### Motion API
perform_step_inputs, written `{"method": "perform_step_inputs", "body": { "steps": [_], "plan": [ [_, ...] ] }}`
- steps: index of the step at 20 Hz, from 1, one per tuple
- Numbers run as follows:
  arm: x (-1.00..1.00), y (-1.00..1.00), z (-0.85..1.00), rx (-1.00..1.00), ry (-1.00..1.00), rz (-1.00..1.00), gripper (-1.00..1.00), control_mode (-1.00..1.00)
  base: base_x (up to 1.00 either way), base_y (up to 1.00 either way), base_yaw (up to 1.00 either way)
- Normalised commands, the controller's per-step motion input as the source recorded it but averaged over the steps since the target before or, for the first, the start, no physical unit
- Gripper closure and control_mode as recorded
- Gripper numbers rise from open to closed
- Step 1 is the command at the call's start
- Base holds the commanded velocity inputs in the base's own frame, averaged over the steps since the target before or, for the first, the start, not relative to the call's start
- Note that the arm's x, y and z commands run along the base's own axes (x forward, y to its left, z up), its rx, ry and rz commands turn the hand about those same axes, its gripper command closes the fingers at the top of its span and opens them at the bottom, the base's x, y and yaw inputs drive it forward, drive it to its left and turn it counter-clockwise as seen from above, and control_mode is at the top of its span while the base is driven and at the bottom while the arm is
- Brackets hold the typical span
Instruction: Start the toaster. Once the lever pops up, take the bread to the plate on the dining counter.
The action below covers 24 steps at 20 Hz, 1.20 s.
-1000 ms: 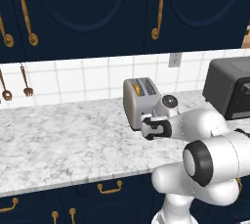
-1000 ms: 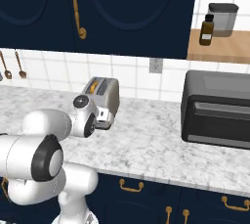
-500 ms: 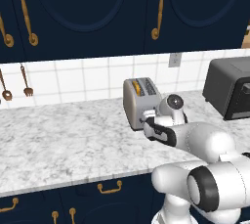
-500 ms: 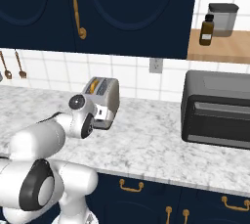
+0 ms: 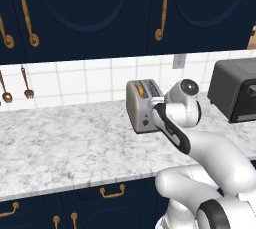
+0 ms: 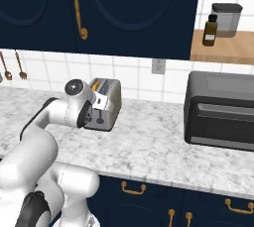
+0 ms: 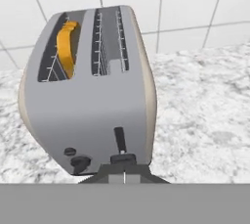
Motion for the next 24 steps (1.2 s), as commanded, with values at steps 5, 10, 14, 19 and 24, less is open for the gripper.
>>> {"method": "perform_step_inputs", "body": {
  "steps": [5, 10, 14, 19, 24],
  "plan": [
    [-0.03, 0.15, 0.38, 0.00, 0.00, 0.00, 1.00, -1.00, 0.00, 0.00, 0.00],
    [0.00, 0.37, 0.10, 0.00, 0.00, 0.00, -1.00, -1.00, 0.00, 0.00, 0.00],
    [0.00, 0.08, 0.40, 0.00, 0.00, 0.00, -1.00, -1.00, 0.00, 0.00, 0.00],
    [0.00, 0.00, 0.53, 0.00, 0.00, 0.00, -1.00, -1.00, 0.00, 0.00, 0.00],
    [-0.06, 0.00, 0.47, 0.00, 0.00, 0.00, -1.00, -1.00, 0.00, 0.00, 0.00]
  ]
}}
